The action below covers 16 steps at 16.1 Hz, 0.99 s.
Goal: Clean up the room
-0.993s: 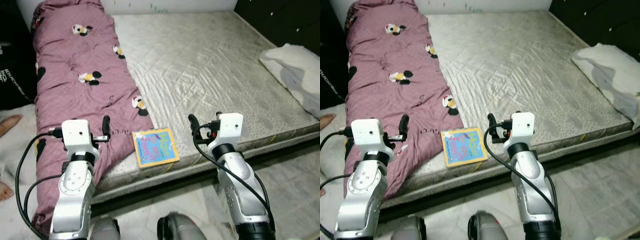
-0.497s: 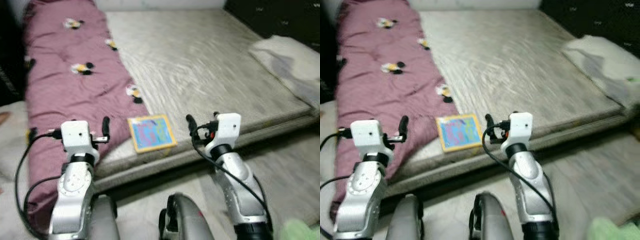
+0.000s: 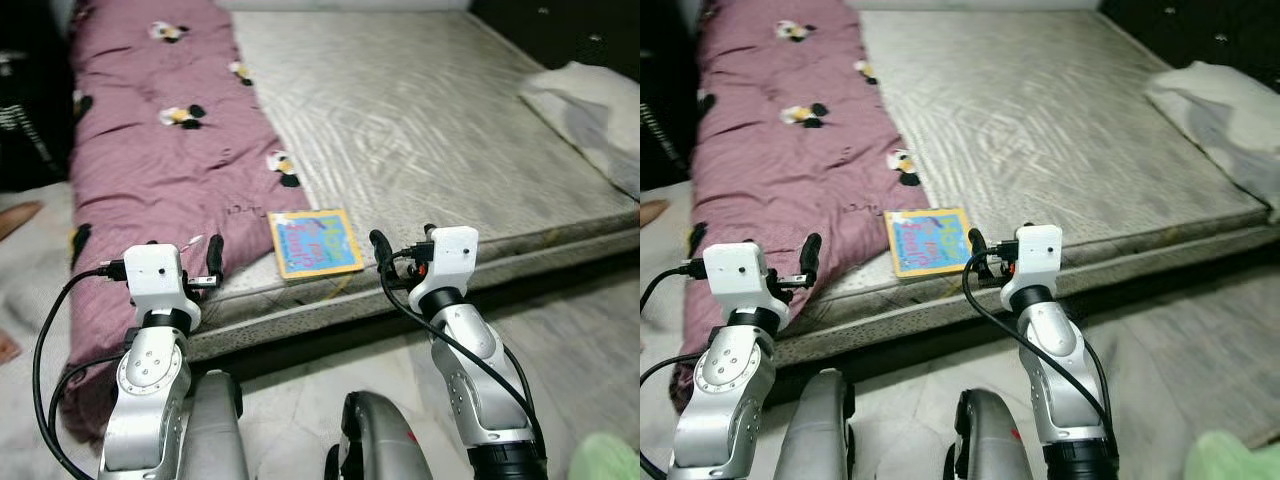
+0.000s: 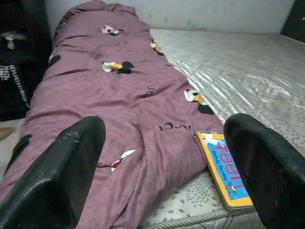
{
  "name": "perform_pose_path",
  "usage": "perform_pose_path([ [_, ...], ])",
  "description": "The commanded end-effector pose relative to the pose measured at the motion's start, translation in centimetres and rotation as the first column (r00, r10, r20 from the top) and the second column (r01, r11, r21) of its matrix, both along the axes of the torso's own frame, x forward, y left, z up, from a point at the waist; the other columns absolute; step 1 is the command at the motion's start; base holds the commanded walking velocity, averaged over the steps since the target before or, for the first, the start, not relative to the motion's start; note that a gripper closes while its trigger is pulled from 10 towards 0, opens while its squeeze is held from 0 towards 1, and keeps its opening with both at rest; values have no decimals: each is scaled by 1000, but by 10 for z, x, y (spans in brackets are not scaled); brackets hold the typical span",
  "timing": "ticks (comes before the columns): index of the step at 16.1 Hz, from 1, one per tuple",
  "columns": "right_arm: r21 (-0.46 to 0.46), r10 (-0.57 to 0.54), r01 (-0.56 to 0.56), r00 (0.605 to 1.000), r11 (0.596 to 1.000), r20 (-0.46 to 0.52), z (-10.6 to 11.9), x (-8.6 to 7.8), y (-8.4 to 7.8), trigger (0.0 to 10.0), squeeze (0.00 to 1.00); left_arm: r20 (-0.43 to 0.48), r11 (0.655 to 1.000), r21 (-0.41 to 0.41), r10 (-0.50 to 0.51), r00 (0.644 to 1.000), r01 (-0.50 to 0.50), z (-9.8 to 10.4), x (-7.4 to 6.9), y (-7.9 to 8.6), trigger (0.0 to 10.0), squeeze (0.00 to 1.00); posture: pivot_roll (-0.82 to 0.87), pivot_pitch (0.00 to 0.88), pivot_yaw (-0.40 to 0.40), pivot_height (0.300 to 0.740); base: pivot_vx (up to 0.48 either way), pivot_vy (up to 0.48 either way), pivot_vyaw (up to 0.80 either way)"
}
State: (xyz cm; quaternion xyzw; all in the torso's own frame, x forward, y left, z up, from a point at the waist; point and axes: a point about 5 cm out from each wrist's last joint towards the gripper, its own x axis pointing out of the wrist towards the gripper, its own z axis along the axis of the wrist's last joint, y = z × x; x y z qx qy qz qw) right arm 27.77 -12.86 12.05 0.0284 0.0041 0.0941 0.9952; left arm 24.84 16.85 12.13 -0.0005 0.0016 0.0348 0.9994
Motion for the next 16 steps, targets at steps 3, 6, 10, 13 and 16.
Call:
perform_pose_path([
  [3, -9, -2, 2, 1000, 1000, 13, 3, 1, -2, 10000, 0, 25, 1000, -8, -20, 999, 20, 5, -1, -2, 10000, 0, 16, 100, -108, 636, 335, 0, 0],
  [6, -13, -2, 2, 1000, 1000, 12, 3, 1, -2, 10000, 0, 25, 1000, -13, -22, 999, 22, 5, -1, -2, 10000, 0, 16, 100, -108, 636, 354, 0, 0],
  [10, -16, -2, 2, 1000, 1000, 14, 4, 1, -2, 10000, 0, 25, 1000, -15, -22, 999, 22, 5, -1, -2, 10000, 0, 14, 106, -109, 636, 356, 0, 0],
  [13, -19, -3, 3, 1000, 1000, 15, 4, 1, -3, 10000, 0, 24, 1000, -14, -21, 999, 21, 5, -1, -2, 10000, 0, 13, 106, -108, 636, 358, 0, 0],
  [16, -22, -4, 5, 1000, 1000, 16, 4, 1, -3, 10000, 0, 18, 1000, -19, -21, 1000, 21, 4, -1, -3, 10000, 0, 14, 105, -107, 636, 211, 0, 0],
])
